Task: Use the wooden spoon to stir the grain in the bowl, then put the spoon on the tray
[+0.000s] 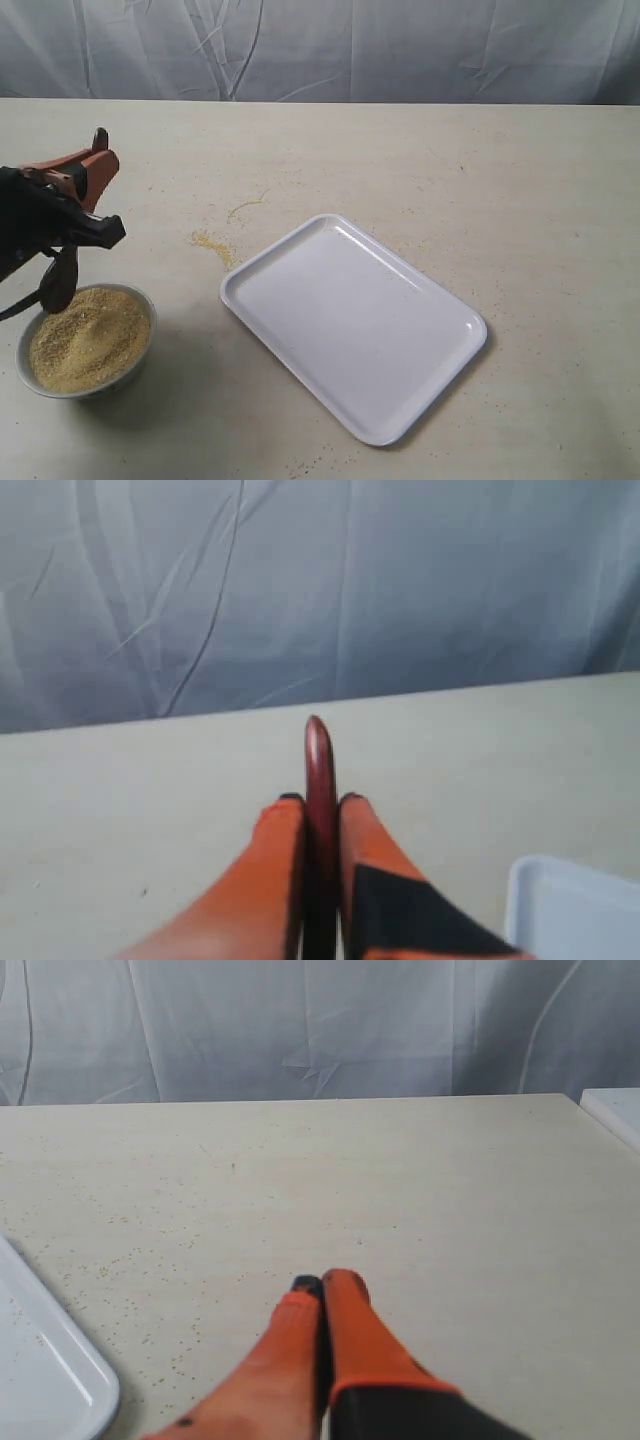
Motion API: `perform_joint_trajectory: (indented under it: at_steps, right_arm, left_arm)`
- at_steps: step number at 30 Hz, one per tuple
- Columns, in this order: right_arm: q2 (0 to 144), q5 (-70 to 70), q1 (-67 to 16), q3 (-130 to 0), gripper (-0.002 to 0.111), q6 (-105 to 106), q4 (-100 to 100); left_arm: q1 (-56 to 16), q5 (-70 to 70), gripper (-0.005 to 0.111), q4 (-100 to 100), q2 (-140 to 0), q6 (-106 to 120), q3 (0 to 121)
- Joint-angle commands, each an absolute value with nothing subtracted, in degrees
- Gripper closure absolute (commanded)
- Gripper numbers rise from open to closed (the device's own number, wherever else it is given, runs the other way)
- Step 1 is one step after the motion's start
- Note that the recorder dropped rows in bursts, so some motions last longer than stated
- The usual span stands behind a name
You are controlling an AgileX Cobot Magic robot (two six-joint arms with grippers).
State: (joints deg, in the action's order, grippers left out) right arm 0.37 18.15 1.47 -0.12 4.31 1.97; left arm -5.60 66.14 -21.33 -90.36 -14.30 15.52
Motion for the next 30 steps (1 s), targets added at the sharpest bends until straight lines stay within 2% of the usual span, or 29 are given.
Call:
perform_joint_trajectory:
  at_steps: [1, 9, 13, 15, 30]
  right_arm:
    - [0.0, 17.49, 1.3, 0.0, 0.108, 4.32, 2.01]
    - [0.0, 17.49, 1.3, 0.0, 0.108, 4.32, 2.01]
    - [0.0, 17.49, 1.3, 0.0, 0.108, 4.32, 2.01]
    - [0.0, 17.49, 1.3, 0.0, 0.108, 4.32, 2.01]
    - [0.0, 17.49, 1.3, 0.0, 0.108, 4.32, 2.01]
  left_arm:
    - [-5.87, 59.51, 0.107, -19.72, -92.13, -11.8, 15.53]
    - [-5.87, 60.55, 0.107, -26.32, -98.77, -14.36, 15.53]
    - [-5.87, 66.76, 0.107, -26.81, -99.21, -17.94, 14.41]
    - [-5.87, 69.96, 0.107, -26.81, -98.63, -19.48, 14.01]
    - [-5.77, 69.96, 0.107, -18.99, -87.91, -18.94, 12.35]
